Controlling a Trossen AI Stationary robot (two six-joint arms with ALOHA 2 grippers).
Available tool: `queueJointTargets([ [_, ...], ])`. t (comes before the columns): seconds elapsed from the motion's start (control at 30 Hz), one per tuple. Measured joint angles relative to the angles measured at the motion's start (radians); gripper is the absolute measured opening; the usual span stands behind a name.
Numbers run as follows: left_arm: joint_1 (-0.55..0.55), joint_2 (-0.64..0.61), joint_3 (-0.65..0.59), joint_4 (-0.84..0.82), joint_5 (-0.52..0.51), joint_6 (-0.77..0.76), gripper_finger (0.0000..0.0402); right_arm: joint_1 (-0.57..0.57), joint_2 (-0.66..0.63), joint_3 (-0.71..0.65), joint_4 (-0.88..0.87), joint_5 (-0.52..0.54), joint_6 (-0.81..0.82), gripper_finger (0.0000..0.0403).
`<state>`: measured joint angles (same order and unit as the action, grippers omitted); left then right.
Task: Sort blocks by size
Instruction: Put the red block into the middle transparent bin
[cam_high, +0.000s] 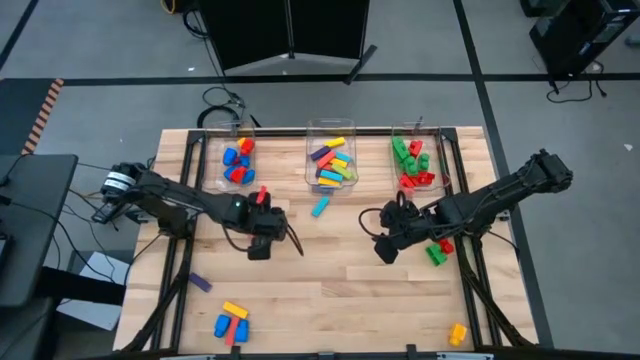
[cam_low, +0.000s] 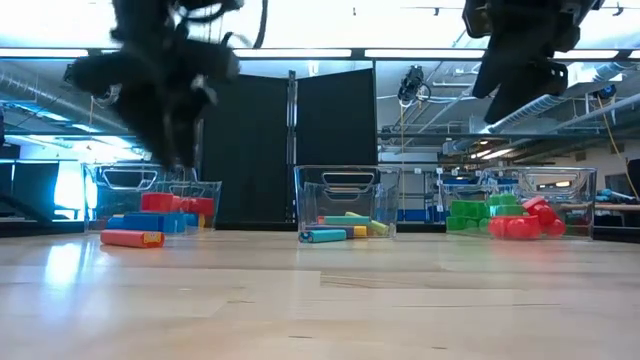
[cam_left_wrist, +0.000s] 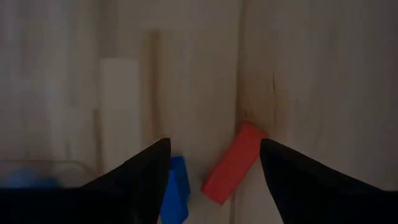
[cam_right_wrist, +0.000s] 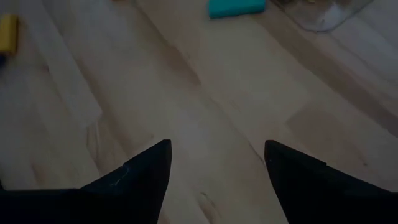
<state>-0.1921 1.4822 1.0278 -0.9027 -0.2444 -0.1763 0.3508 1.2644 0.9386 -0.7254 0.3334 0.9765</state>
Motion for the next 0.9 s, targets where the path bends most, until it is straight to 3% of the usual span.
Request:
queueJointTargets([
  [0.47, 0.054, -0.002, -0.278, 0.209, 0.181, 0.217, 0.0254, -0.063, 0.0, 0.0, 0.0, 0.025, 0.099, 0.0265],
  [0.67, 0.093, -0.008, -0.343, 0.282, 0.2, 0.31, 0.025, -0.098, 0.0, 0.0, 0.027, 0.025, 0.098, 0.0264],
  [0.77, 0.108, -0.008, -0.361, 0.306, 0.218, 0.331, 0.0235, -0.108, 0.0, 0.0, 0.037, 0.025, 0.097, 0.0265],
  [0.9, 0.121, -0.007, -0.365, 0.323, 0.23, 0.333, 0.0185, -0.114, 0.0, 0.0, 0.037, 0.025, 0.092, 0.0263],
])
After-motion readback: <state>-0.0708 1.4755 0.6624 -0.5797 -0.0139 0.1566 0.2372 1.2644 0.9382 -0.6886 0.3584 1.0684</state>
